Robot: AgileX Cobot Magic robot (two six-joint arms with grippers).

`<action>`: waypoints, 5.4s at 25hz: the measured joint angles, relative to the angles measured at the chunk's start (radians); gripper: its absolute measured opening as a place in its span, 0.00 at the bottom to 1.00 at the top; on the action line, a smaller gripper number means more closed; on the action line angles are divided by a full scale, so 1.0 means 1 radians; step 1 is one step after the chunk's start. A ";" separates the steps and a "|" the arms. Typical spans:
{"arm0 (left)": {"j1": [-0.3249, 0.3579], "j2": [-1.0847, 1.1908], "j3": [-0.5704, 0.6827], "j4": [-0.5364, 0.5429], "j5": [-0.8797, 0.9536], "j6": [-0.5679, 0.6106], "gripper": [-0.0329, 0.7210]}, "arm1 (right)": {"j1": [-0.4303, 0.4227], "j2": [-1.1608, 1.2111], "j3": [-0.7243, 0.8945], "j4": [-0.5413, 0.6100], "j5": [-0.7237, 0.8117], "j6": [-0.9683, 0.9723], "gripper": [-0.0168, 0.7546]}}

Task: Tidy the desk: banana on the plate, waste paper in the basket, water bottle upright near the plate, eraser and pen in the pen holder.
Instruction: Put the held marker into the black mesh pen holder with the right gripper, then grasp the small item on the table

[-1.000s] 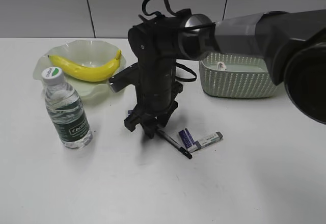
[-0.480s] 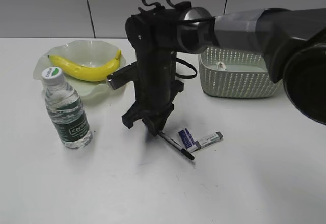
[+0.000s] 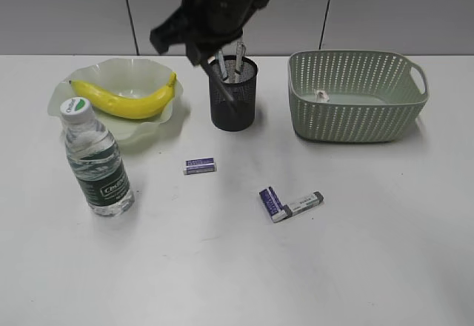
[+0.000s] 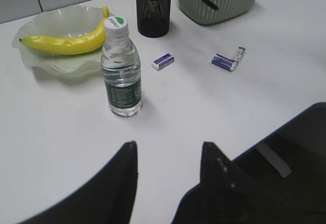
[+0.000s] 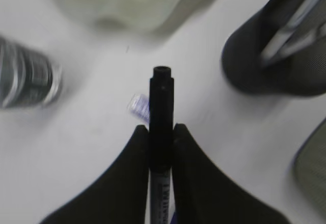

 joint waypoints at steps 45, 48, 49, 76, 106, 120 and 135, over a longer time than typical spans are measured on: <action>0.000 0.000 0.000 0.010 -0.003 0.000 0.45 | -0.160 0.013 0.003 -0.167 -0.117 0.224 0.52; 0.000 0.000 0.000 0.010 -0.003 0.000 0.45 | -0.160 -0.065 0.003 -0.167 0.091 0.154 0.51; 0.000 0.000 0.000 0.010 -0.003 0.000 0.45 | -0.160 -0.092 0.003 -0.167 0.147 0.136 0.51; 0.000 0.032 0.000 0.004 -0.006 0.000 0.45 | -0.160 -1.625 1.264 0.006 0.191 0.032 0.49; -0.178 1.837 -0.815 -0.330 -0.457 0.457 0.45 | -0.159 -2.088 1.442 -0.048 0.074 0.036 0.49; -0.205 2.224 -1.098 -0.261 -0.455 0.457 0.60 | -0.159 -2.088 1.442 -0.048 0.074 0.037 0.49; -0.205 2.292 -1.114 -0.185 -0.478 0.460 0.23 | -0.159 -2.088 1.442 -0.051 0.074 0.037 0.49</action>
